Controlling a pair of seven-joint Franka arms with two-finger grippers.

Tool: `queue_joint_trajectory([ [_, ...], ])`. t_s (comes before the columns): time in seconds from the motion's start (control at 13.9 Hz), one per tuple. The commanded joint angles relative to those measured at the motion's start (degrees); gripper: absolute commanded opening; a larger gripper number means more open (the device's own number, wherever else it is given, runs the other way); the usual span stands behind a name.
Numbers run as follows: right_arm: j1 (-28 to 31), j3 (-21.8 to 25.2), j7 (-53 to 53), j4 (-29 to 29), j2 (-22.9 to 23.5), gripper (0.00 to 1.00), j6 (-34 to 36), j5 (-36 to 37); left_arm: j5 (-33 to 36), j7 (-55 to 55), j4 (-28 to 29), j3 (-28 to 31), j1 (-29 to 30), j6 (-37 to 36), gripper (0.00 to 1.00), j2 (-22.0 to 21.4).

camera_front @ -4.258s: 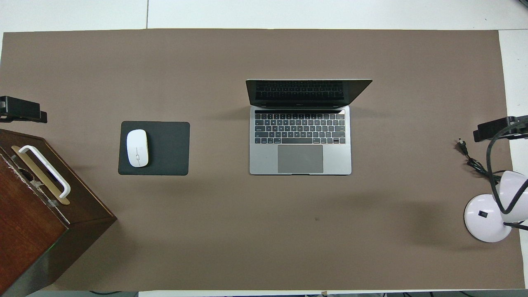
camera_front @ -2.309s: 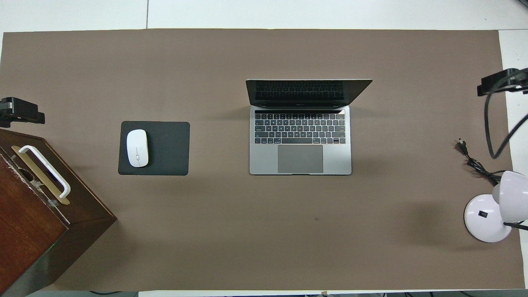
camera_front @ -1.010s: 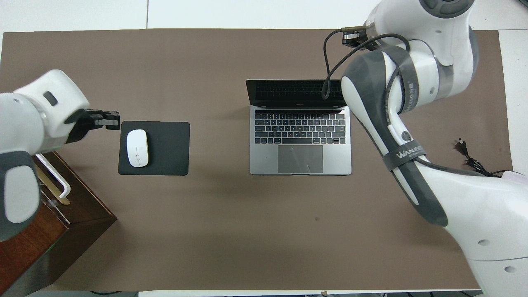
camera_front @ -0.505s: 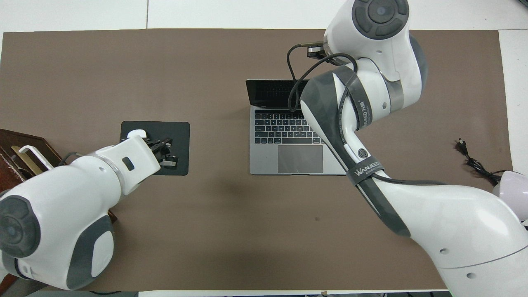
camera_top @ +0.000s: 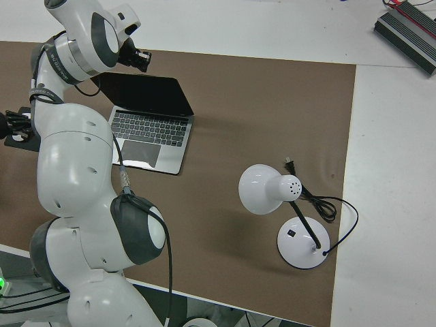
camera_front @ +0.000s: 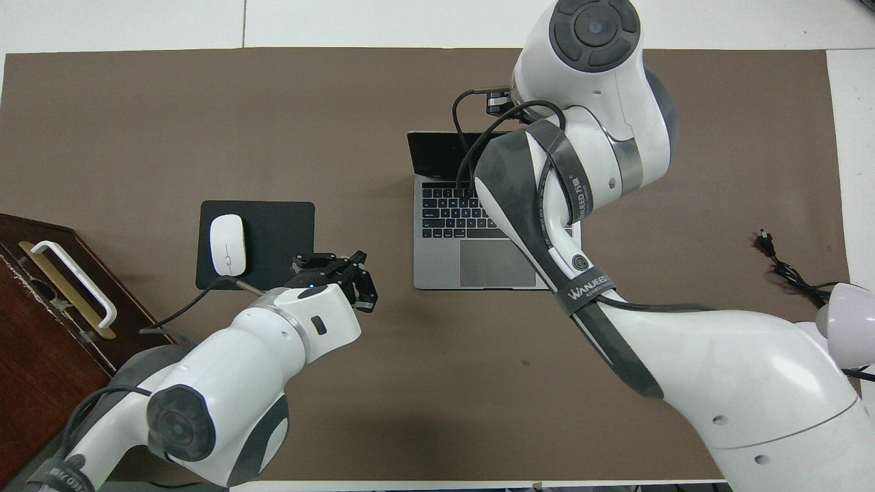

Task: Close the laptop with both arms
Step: 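Move the left gripper to the laptop's near front edge to steady it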

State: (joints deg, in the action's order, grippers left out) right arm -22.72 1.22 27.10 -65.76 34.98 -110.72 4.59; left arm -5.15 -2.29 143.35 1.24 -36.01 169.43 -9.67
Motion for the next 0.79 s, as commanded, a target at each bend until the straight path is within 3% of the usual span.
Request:
queue_joint_trajectory([
  [0.0,0.2,-0.7,1.2,1.3,0.3,0.00,1.9,-2.9,-0.7,0.5,0.2,1.0,-3.6,7.8,0.00,5.6],
  [0.36,0.7,-1.3,1.1,1.1,-0.1,0.00,1.8,-3.8,-0.7,0.4,-0.1,1.0,-5.8,15.9,0.00,12.1],
  [0.58,1.4,-1.3,0.5,0.6,-0.1,0.00,1.7,-4.0,-0.7,0.1,-0.1,1.0,-7.3,25.0,0.00,19.4],
  [0.72,1.5,-1.3,0.4,0.5,-0.1,0.00,1.9,-4.1,-0.7,0.1,-0.1,1.0,-7.3,26.4,0.00,20.8],
])
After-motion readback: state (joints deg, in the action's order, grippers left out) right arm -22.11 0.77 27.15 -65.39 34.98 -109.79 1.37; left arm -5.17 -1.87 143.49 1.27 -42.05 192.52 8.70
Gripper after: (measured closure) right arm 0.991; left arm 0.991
